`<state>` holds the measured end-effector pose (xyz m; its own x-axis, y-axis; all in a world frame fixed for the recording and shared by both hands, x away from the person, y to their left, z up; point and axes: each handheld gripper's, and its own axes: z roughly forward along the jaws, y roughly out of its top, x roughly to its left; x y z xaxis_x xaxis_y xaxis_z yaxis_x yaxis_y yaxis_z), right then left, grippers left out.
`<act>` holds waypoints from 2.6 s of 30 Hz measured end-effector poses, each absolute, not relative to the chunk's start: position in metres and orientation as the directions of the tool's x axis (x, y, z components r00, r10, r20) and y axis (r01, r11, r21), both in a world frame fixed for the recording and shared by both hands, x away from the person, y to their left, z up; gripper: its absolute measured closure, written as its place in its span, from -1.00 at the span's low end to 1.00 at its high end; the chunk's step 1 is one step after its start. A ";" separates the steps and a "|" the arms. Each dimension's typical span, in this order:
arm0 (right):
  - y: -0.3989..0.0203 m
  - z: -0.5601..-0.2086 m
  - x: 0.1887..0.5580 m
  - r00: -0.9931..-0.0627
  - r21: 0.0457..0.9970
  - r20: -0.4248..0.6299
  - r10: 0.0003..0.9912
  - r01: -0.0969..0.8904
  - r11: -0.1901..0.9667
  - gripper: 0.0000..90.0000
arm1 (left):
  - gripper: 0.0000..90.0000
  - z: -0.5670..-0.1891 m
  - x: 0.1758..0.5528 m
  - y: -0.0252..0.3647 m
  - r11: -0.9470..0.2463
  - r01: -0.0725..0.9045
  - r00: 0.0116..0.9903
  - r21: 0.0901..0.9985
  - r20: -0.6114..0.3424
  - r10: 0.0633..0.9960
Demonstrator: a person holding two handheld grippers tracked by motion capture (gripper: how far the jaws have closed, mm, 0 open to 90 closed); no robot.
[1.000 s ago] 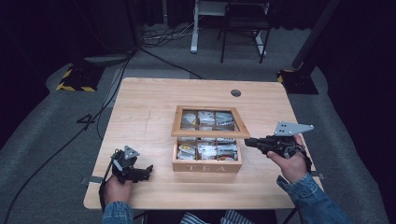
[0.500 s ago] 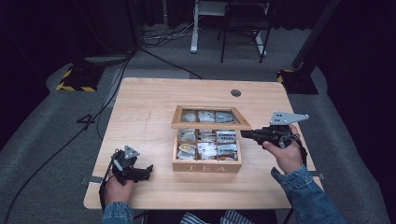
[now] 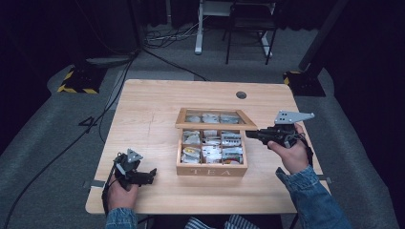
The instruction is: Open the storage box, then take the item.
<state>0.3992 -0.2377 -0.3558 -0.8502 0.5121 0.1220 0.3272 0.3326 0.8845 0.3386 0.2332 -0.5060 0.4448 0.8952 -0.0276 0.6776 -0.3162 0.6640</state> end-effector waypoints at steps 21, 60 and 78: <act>-0.241 -0.361 0.400 -0.855 0.885 0.116 0.506 0.320 0.338 1.00 | -0.85 -0.499 0.334 0.232 -0.188 0.751 0.266 0.633 -0.030 0.963; -0.247 -0.351 0.410 -0.876 0.903 0.113 0.468 0.287 0.319 1.00 | 0.39 -0.418 0.296 0.219 -0.229 0.589 0.616 0.775 -0.247 0.749; -0.247 -0.351 0.410 -0.879 0.904 0.113 0.464 0.284 0.318 1.00 | 0.85 -0.384 0.309 0.142 -0.390 0.447 0.786 0.805 -0.146 0.601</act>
